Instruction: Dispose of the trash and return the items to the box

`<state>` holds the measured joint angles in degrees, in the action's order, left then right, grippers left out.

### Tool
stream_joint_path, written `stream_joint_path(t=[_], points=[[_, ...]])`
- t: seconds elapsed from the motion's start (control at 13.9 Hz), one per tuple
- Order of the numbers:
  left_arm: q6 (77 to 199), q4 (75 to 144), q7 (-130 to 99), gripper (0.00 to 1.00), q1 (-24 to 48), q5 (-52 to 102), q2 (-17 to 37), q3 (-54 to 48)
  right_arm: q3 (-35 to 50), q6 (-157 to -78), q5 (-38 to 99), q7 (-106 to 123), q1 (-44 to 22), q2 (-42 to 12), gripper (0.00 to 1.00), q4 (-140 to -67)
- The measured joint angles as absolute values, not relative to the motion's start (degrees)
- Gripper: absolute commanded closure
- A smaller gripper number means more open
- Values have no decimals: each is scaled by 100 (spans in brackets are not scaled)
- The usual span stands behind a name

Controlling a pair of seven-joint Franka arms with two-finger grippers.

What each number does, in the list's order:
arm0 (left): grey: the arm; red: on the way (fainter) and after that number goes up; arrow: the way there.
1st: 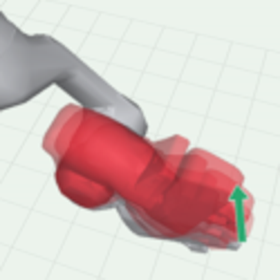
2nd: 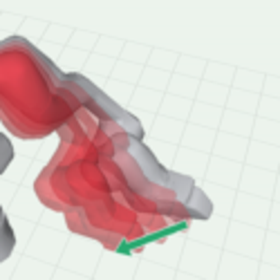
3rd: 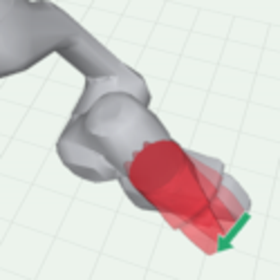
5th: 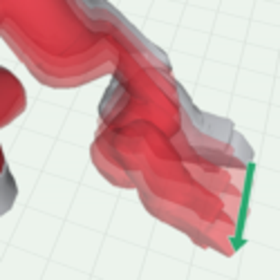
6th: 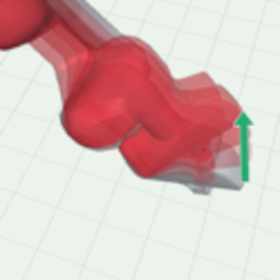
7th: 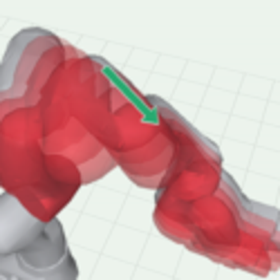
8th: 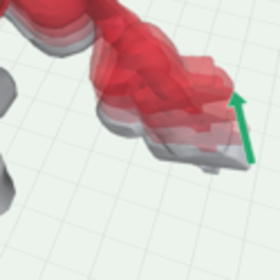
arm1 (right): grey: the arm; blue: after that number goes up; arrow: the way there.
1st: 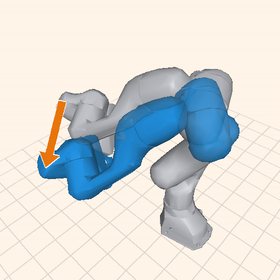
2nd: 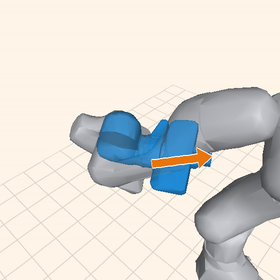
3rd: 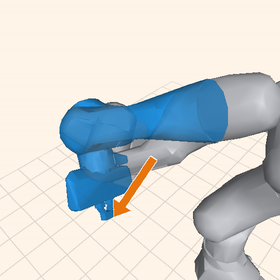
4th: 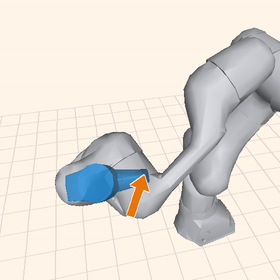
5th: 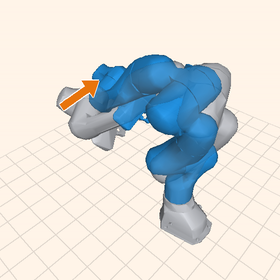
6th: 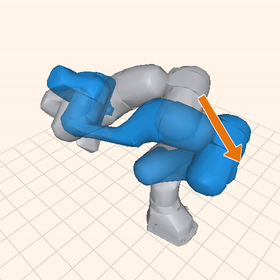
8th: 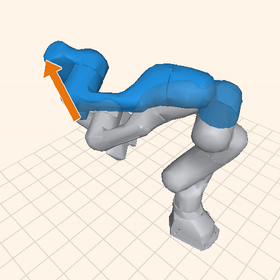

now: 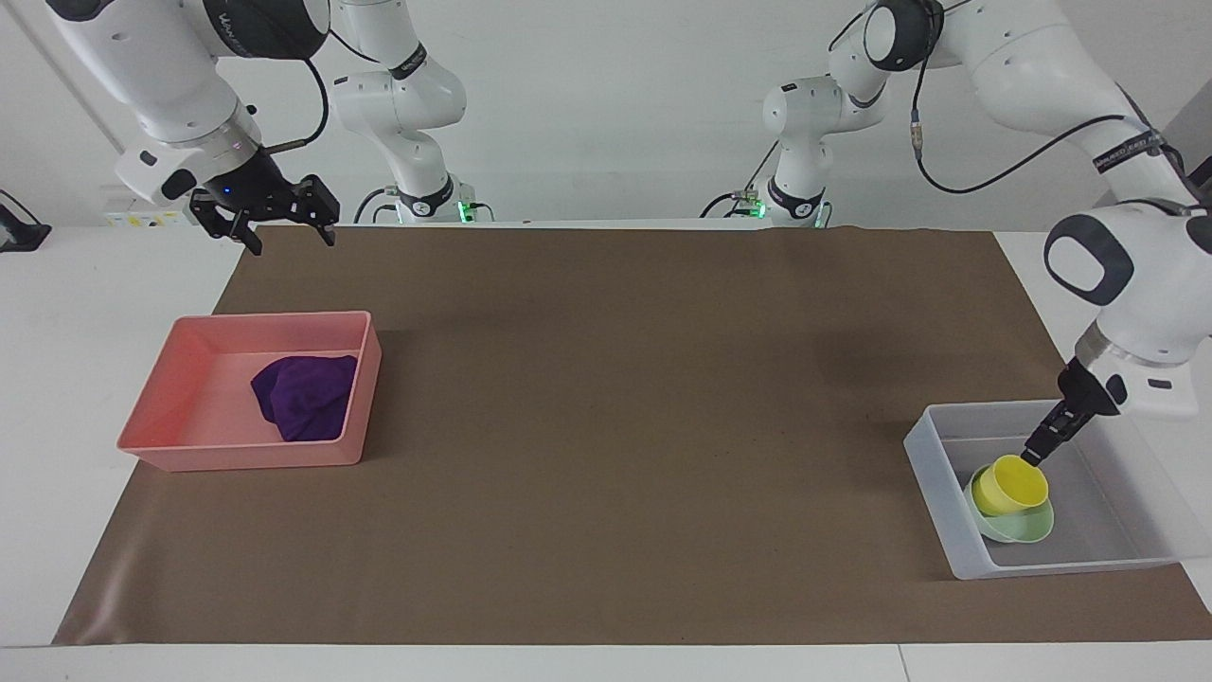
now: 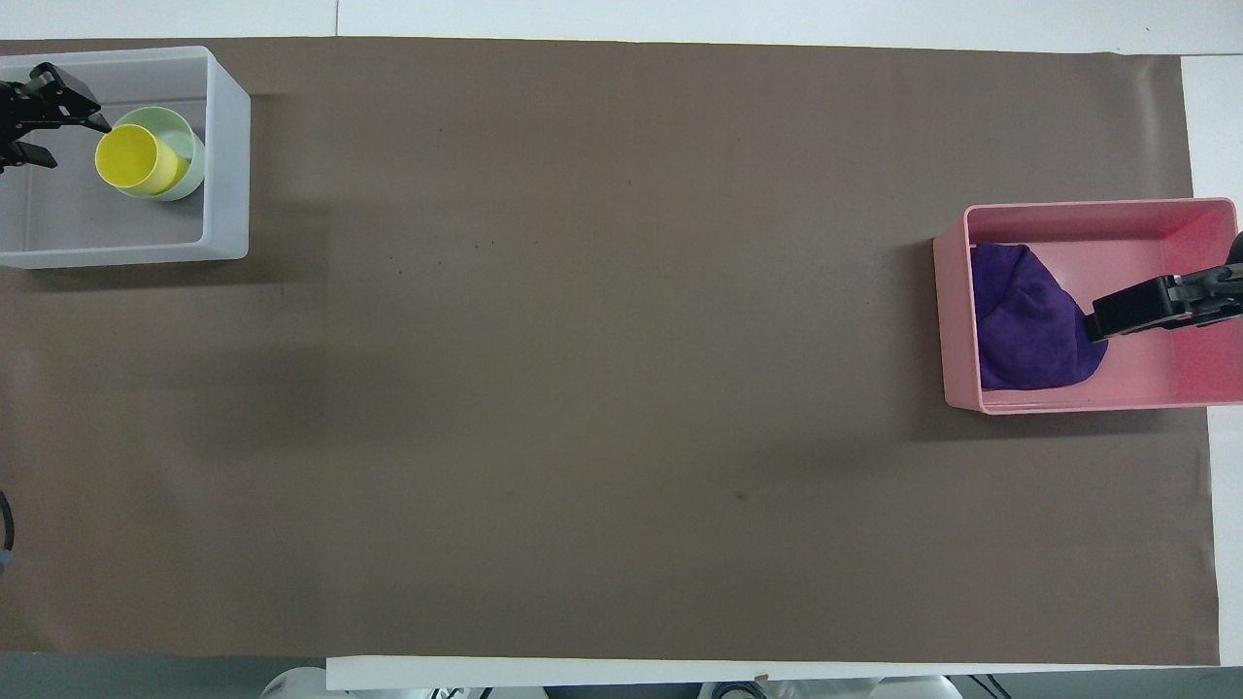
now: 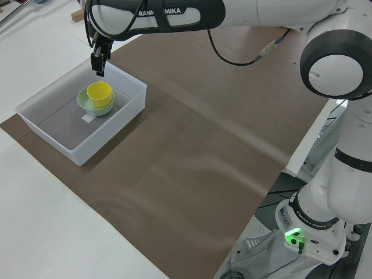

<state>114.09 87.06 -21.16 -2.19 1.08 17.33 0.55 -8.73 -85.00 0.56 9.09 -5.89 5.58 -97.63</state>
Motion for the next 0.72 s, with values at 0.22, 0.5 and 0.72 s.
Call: stream_joint_path(t=[0.22, 0.5, 0.72], points=[[10120, 8870, -1888, 0, 103, 108, 820, 32, -873, -8503, 55, 909, -587, 558, 0, -9764], [8822, 9439, -1094, 0, 397, 103, -530, 29, -879, -8653, 54, 909, -571, 558, 0, -9767], [8586, 9503, -220, 0, 336, 79, -1171, 153, -881, -8660, 41, 909, -564, 558, 0, -9769]])
